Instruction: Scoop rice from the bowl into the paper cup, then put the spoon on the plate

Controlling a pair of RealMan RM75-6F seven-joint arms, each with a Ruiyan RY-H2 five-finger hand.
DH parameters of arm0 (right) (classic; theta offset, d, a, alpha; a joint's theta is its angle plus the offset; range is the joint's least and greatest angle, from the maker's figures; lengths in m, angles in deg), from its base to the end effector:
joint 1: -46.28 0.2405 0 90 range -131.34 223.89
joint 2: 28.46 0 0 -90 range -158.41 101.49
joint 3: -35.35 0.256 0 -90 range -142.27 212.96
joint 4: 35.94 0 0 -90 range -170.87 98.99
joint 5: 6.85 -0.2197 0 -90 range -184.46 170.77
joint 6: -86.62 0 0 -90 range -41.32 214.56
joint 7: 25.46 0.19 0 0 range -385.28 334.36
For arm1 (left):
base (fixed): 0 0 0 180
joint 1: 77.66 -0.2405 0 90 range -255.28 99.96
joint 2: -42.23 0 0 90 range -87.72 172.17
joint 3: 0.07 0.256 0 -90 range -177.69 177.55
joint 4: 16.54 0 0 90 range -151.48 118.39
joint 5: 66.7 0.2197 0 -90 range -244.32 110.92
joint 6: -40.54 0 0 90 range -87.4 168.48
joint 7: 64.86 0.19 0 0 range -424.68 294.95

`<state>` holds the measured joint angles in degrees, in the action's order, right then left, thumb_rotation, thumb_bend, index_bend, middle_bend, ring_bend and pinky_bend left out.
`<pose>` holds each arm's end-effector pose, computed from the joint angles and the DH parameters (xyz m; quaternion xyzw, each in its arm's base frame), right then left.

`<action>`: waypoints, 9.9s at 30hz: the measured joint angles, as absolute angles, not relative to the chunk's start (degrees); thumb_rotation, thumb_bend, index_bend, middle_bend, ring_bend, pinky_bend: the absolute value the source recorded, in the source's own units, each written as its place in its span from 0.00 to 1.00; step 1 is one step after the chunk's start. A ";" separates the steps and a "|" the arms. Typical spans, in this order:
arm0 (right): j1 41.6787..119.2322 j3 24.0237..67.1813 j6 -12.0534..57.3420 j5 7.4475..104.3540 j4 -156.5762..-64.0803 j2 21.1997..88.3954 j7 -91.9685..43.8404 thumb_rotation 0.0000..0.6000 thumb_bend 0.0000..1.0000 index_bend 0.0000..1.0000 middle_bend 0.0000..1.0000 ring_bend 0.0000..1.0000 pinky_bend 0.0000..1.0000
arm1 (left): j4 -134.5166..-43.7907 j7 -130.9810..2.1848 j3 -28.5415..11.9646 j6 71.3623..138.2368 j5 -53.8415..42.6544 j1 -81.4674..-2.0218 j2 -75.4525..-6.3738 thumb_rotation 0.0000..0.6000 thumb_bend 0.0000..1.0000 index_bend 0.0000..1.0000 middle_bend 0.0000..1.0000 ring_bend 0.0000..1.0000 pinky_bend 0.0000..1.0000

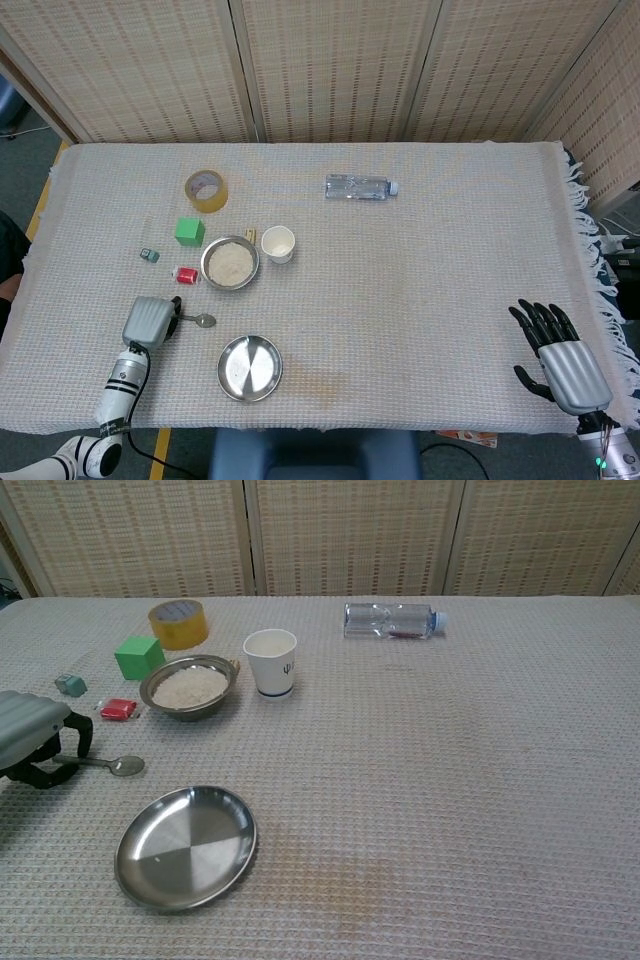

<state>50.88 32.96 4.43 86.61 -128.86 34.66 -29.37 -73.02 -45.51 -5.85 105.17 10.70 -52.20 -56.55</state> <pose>-0.3058 -0.2027 0.1205 0.6720 -0.3755 0.3446 0.5373 -0.2938 0.3502 -0.0385 -0.7223 -0.2950 -0.2670 0.5656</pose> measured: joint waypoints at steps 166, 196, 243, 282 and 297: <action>51.29 29.71 6.53 90.24 -131.33 31.34 -26.46 1.00 0.21 0.00 0.00 0.00 0.00 | -64.35 3.20 -17.80 104.89 -1.38 -34.71 -66.45 1.00 0.41 0.71 1.00 1.00 1.00; 51.60 29.58 7.56 89.72 -131.63 31.47 -27.09 1.00 0.21 0.00 0.00 0.00 0.00 | -81.88 -1.46 -18.29 102.77 -11.66 -34.43 -54.65 1.00 0.41 0.77 1.00 1.00 1.00; 51.88 30.93 8.26 86.74 -130.87 31.84 -27.77 1.00 0.21 0.00 0.00 0.00 0.00 | -90.86 2.22 -22.43 103.50 -37.37 -18.92 -52.84 1.00 0.40 0.77 1.00 1.00 1.00; 51.89 30.40 8.30 87.44 -131.36 30.94 -26.53 1.00 0.21 0.00 0.00 0.00 0.00 | -64.20 4.56 -7.77 113.89 -13.15 -15.71 -69.57 1.00 0.41 0.77 1.00 1.00 1.00; 51.83 29.99 8.10 88.25 -131.47 30.62 -26.00 1.00 0.21 0.00 0.00 0.00 0.00 | -50.92 6.64 -2.61 115.86 0.93 -18.30 -75.13 1.00 0.41 0.76 1.00 1.00 1.00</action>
